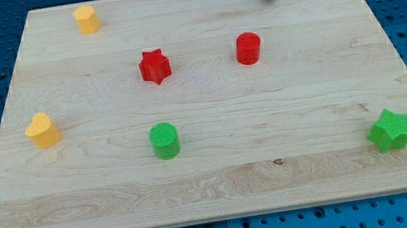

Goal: Point your arm to yellow hexagon

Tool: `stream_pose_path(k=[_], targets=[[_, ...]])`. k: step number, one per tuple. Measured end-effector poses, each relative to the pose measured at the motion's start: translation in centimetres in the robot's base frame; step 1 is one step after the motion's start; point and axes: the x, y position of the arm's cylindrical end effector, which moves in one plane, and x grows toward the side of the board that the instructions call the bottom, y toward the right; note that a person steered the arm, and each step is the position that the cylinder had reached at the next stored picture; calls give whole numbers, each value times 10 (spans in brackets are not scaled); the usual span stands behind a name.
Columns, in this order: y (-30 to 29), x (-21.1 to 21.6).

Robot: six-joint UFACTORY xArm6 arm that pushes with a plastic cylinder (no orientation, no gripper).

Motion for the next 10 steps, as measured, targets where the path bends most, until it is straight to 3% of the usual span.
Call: stream_pose_path(k=[4,8,10], targets=[[-133,-30],[-283,-40],[-330,-35]])
